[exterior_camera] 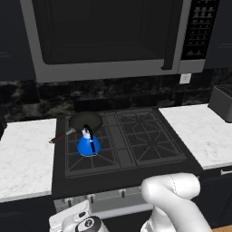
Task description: Pick the kettle from the counter and place it on a stove burner. Then turn the burner on.
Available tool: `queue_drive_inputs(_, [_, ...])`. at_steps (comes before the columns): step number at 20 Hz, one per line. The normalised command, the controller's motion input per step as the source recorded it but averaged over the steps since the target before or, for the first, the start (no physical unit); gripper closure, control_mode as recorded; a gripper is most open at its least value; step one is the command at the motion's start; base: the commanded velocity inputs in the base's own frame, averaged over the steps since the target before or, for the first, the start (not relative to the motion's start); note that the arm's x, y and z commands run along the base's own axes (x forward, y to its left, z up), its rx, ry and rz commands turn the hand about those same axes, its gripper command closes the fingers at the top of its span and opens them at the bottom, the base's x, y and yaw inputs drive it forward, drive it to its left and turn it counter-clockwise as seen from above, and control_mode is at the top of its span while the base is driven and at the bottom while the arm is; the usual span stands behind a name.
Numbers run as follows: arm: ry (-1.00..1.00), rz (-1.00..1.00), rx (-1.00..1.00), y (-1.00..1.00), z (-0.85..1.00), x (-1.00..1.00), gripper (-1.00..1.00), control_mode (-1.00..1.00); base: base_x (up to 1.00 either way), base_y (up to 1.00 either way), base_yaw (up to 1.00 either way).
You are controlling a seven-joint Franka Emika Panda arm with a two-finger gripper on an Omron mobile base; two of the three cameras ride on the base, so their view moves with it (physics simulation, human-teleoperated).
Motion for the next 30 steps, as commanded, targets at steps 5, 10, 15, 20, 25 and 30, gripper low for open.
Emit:
queue_drive_inputs(5, [0.0, 0.0, 0.0, 0.0, -0.03, 0.14, -1.0, -1.0, 0.0, 0.0, 0.0])
queue_drive_inputs(10, [0.0, 0.0, 0.0, 0.0, 0.0, 0.0, -1.0, -1.0, 0.0, 0.0, 0.0])
queue_drive_inputs(15, [0.0, 0.0, 0.0, 0.0, 0.0, 0.0, 1.0, -1.0, 0.0, 0.0, 0.0])
queue_drive_inputs(20, [0.0, 0.0, 0.0, 0.0, 0.0, 0.0, 1.0, -1.0, 0.0, 0.0, 0.0])
queue_drive_inputs(25, [0.0, 0.0, 0.0, 0.0, 0.0, 0.0, 1.0, -1.0, 0.0, 0.0, 0.0])
queue_drive_inputs(30, [0.0, 0.0, -0.08, 0.0, 0.0, 0.0, 1.0, -1.0, 0.0, 0.0, 0.0])
